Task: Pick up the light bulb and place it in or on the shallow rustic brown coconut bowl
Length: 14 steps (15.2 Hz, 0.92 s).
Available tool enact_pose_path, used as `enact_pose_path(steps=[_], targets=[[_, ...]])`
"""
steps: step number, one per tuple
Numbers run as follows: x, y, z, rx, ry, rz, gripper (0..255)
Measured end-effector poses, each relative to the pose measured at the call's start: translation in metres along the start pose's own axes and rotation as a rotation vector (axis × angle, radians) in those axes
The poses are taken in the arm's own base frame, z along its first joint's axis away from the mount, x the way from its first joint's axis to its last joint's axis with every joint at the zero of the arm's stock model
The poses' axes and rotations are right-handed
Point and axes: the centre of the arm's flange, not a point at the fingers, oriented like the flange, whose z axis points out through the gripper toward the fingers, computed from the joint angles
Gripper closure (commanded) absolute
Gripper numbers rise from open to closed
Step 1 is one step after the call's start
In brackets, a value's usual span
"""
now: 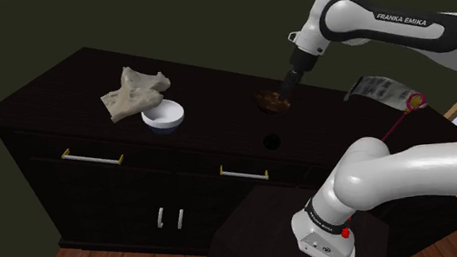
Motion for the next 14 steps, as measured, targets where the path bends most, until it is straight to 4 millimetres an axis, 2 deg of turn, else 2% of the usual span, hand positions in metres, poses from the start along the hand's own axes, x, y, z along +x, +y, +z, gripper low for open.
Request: enact_pose_path(steps=[8,10,14], targets=[[-0.022,0.079,0.075,0.111,-0.005,-0.015,0],[-0.026,0.084,0.088,0.12,-0.006,-0.016,0],[-0.025,0.081,0.11,0.122,-0.006,-0.017,0]])
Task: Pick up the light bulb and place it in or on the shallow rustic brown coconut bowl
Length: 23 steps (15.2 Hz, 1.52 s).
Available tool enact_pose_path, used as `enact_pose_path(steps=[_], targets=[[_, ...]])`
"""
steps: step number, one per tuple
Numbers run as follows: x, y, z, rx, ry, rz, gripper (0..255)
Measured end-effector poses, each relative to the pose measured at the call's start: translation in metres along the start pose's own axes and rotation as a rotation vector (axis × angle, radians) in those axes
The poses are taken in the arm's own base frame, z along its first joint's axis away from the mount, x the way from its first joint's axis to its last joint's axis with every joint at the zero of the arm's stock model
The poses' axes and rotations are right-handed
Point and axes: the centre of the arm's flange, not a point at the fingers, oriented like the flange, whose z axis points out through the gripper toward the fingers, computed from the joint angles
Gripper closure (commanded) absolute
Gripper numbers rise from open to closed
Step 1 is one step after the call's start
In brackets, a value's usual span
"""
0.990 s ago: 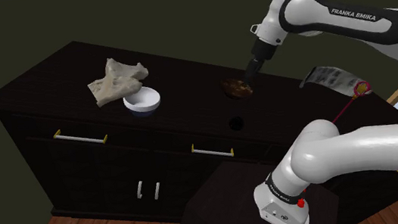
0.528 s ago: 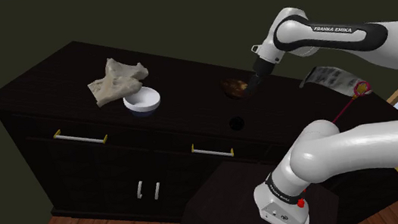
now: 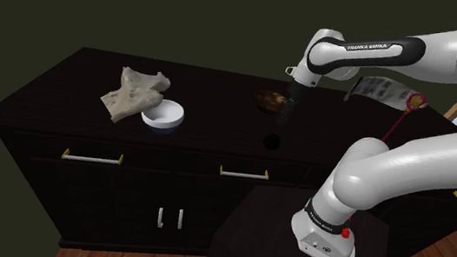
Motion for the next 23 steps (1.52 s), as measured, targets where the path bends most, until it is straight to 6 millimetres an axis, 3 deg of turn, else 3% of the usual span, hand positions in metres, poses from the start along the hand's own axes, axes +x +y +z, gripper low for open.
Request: enact_pose_path(steps=[3,8,9,18,19,21,23], targets=[[-0.001,0.001,0.012,0.0,0.0,0.0,0],[-0.001,0.0,0.014,0.0,0.0,0.0,0],[-0.001,0.0,0.014,0.0,0.001,0.0,255],[-0.001,0.0,0.014,0.0,0.001,0.0,255],[-0.001,0.0,0.014,0.0,0.001,0.0,0],[0.003,-0.009,0.016,-0.024,-0.035,0.028,0],[0.024,-0.038,0.021,-0.108,-0.154,0.242,0]])
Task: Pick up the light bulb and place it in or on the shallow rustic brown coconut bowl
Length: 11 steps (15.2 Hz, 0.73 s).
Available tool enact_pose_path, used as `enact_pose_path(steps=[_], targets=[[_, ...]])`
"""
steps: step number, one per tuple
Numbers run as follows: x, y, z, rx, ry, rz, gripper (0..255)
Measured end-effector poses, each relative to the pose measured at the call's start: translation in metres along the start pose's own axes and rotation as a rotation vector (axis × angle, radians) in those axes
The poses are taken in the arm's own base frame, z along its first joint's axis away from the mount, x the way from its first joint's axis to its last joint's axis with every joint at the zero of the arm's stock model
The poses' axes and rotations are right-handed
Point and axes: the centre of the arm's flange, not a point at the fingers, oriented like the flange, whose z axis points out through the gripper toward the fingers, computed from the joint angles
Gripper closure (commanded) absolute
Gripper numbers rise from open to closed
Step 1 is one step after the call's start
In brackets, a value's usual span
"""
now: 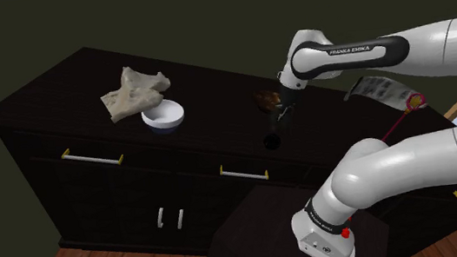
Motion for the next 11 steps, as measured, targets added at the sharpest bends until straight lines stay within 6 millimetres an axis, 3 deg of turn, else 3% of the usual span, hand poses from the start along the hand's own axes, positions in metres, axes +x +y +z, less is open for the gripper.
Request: enact_pose_path(steps=[2,4,11], targets=[[0.025,-0.036,0.003,-0.099,-0.14,0.262,0],[0.034,-0.05,0.017,-0.147,-0.194,0.383,0],[0.03,-0.053,0.049,-0.165,-0.211,0.426,0]])
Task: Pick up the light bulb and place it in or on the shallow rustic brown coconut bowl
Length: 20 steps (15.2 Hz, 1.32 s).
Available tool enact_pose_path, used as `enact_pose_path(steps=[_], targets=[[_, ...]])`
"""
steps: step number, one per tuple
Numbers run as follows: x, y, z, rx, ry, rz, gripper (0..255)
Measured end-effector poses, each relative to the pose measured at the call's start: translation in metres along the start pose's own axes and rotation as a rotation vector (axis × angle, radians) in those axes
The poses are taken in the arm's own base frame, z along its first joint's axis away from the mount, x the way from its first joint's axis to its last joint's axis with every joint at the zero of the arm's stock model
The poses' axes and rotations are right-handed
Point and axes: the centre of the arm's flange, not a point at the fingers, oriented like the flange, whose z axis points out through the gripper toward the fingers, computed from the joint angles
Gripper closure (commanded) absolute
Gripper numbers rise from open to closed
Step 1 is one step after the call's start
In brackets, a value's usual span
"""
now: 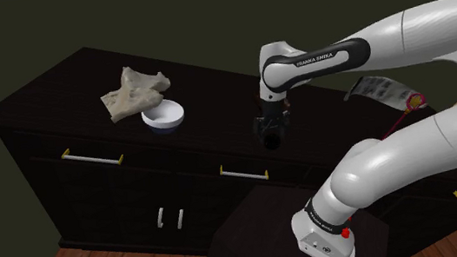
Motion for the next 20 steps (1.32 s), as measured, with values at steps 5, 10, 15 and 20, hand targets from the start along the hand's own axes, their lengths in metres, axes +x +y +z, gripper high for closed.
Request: enact_pose_path(steps=[5,10,15,20], targets=[[-0.0001,0.0005,0.0023,0.0,0.0,0.0,0],[-0.0001,0.0006,0.0018,0.0,0.001,0.001,255],[-0.0001,0.0006,0.0018,0.0,0.001,0.001,255],[-0.0031,0.0024,-0.0075,0.0,0.0,0.001,255]])
